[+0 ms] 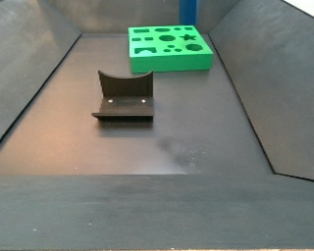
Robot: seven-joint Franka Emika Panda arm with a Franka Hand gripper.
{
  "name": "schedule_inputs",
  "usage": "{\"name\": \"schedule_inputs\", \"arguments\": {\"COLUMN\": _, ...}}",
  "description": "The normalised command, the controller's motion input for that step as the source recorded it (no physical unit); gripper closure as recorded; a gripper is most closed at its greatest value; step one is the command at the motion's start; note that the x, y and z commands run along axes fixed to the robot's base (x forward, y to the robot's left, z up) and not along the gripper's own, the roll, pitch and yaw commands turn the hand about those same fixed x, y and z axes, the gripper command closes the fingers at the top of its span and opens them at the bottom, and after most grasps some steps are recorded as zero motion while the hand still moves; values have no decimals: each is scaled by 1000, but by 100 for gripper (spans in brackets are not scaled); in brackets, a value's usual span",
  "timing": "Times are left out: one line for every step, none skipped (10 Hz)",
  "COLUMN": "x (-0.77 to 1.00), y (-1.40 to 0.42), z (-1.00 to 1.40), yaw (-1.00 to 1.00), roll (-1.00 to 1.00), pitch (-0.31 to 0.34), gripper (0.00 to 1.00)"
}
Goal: Pick up the hexagon object. Move up. Place the hexagon object on the fixture. Regrasp the hexagon object. Move to above the board. Insert the hexagon object.
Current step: Insert the hexagon object.
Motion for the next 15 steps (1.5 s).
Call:
{"name": "schedule_inputs", "arguments": {"x": -6, "y": 0, "z": 0, "yaw": 11, "roll": 0, "pitch": -16, "gripper": 100}}
{"name": "schedule_inputs", "arguments": {"x": -157, "y": -11, "z": -69, "yaw": -183, "roll": -14, "pitch": -40, "gripper": 100}}
{"name": "schedule_inputs", "arguments": {"x": -231, "y": -89, "z": -223, "yaw": -771, "roll": 0, "pitch": -40, "gripper": 100}}
{"name": "schedule_inputs", "arguments": {"x": -106, "y": 0, "z": -269, "yaw": -949, "roll": -11, "pitch": -46, "gripper": 100}}
{"name": "schedule_inputs", "arguments": {"x": -86, "y": 0, "z": -260, "yaw": -963, "roll": -6, "pitch": -40, "gripper": 100}}
{"name": "schedule_inputs", "arguments": {"x": 0, "y": 0, "z": -314, "yaw": -1000, "roll": -26, "pitch": -43, "gripper": 100}}
{"name": "schedule_inputs", "arguments": {"x": 0, "y": 0, "z": -311, "yaw": -997, "roll": -63, "pitch": -76, "gripper": 100}}
{"name": "schedule_inputs", "arguments": {"x": 103, "y": 23, "z": 0, "yaw": -186, "roll": -31, "pitch": 0, "gripper": 100}}
{"name": "schedule_inputs", "arguments": {"x": -91, "y": 0, "z": -23, "yaw": 0, "roll": 0, "pitch": 0, "gripper": 100}}
{"name": "schedule_inputs", "arguments": {"x": -329, "y": 0, "z": -400, "yaw": -457, "roll": 0, "pitch": -29, "gripper": 100}}
{"name": "schedule_inputs", "arguments": {"x": -489, "y": 0, "z": -457, "yaw": -623, "roll": 26, "pitch": -10, "gripper": 100}}
{"name": "schedule_inputs", "arguments": {"x": 0, "y": 0, "z": -43, "yaw": -11, "roll": 0, "pitch": -3, "gripper": 100}}
{"name": "schedule_inputs", "arguments": {"x": 0, "y": -40, "z": -143, "yaw": 0, "roll": -14, "pitch": -31, "gripper": 100}}
{"name": "schedule_inputs", "arguments": {"x": 0, "y": -20, "z": -194, "yaw": -289, "roll": -53, "pitch": -74, "gripper": 100}}
{"name": "schedule_inputs", "arguments": {"x": 51, "y": -86, "z": -183, "yaw": -729, "roll": -51, "pitch": -77, "gripper": 100}}
